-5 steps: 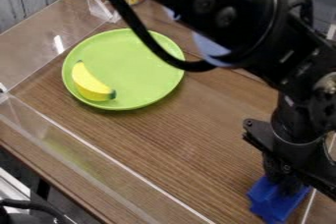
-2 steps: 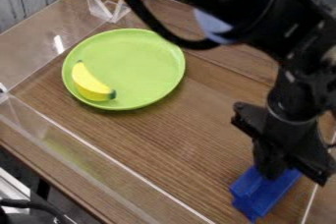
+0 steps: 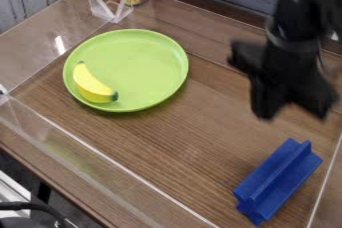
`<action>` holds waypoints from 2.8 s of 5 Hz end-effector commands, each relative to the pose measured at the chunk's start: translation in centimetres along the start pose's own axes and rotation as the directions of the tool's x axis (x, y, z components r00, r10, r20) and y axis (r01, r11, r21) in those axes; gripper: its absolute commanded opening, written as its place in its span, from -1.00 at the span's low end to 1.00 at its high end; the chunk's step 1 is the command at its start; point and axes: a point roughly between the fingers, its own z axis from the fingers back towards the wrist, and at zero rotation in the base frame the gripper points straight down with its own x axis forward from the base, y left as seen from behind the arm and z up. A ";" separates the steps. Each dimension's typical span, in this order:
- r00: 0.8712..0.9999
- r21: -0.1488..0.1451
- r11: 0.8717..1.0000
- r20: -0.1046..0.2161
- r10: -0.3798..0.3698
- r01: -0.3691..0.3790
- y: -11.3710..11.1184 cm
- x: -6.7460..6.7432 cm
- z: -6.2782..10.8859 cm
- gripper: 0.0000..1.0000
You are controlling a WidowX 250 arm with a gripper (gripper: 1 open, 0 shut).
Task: Put the blue object in the green plate
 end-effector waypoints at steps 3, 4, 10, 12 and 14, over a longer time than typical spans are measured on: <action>0.997 -0.008 0.999 0.070 -0.031 0.032 -1.5 -0.1 1.9 1.00; 0.996 -0.019 0.999 0.084 -0.043 0.045 -3.5 -0.6 1.2 1.00; 0.991 -0.041 0.999 0.135 -0.022 0.028 -6.4 -2.0 -4.6 1.00; 0.991 -0.043 0.999 0.132 -0.008 0.014 -6.5 -2.2 -6.4 1.00; 0.995 -0.012 1.000 0.095 -0.015 0.016 -5.4 -1.7 -5.1 -1.00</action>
